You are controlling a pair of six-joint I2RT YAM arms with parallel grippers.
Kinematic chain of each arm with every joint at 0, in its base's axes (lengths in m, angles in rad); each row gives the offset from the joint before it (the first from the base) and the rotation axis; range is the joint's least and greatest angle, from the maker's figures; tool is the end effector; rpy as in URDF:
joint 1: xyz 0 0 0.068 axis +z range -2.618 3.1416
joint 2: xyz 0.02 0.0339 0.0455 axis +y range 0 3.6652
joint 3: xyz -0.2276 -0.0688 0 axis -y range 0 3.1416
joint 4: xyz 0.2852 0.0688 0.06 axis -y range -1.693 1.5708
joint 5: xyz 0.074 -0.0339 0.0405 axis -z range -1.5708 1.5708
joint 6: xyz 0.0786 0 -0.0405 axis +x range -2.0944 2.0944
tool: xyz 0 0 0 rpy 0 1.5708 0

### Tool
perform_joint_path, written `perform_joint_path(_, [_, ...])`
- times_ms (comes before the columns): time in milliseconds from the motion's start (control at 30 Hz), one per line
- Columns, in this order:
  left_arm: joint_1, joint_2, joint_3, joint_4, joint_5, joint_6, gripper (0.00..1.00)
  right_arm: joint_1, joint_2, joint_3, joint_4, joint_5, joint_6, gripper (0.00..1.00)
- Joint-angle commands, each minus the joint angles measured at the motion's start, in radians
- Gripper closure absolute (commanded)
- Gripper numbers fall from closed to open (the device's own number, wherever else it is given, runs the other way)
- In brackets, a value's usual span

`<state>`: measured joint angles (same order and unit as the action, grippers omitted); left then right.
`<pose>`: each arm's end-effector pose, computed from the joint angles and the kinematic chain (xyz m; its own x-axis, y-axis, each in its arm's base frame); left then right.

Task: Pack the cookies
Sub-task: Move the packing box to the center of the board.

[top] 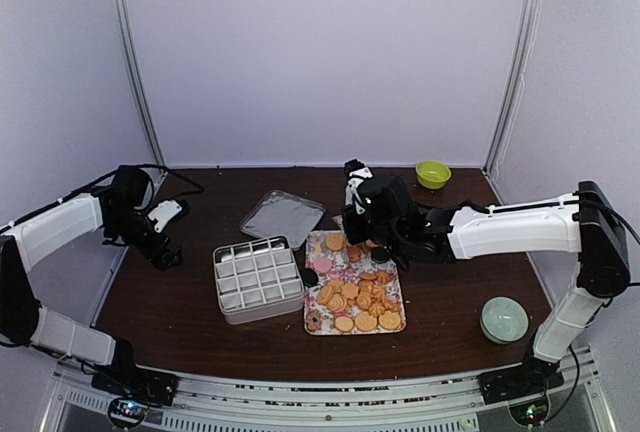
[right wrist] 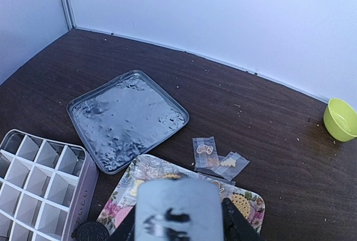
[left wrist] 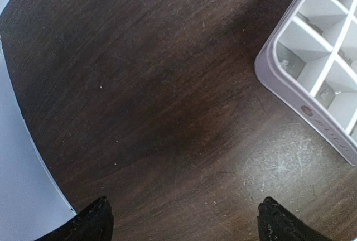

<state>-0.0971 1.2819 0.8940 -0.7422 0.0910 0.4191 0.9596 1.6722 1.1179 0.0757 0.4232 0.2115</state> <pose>0.3047 -0.0369 0.1416 -0.7673 0.4819 -0.4231 0.4898 0.8663 0.0985 0.2826 0.3471 0.1737 -0.3712 -0.1962 -0.9076 -0.4701 0.8826 0.0014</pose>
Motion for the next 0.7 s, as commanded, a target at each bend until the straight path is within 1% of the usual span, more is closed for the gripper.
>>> perform_joint_path(0, [0.01,0.08,-0.006,0.095,-0.06,0.013,0.08,-0.01,0.006,-0.016,0.074,0.011,-0.012,0.6])
perform_joint_path(300, [-0.003,0.227,0.072,0.13,-0.01,-0.016,0.12,-0.014,0.018,-0.031,0.087,0.008,-0.002,0.61])
perform_joint_path(533, [-0.061,0.301,0.098,0.16,-0.014,-0.041,0.13,-0.016,0.025,-0.069,0.089,-0.002,0.011,0.64])
perform_joint_path(667, [-0.095,0.342,0.118,0.176,-0.016,-0.064,0.13,-0.017,0.005,-0.087,0.086,-0.001,0.014,0.67])
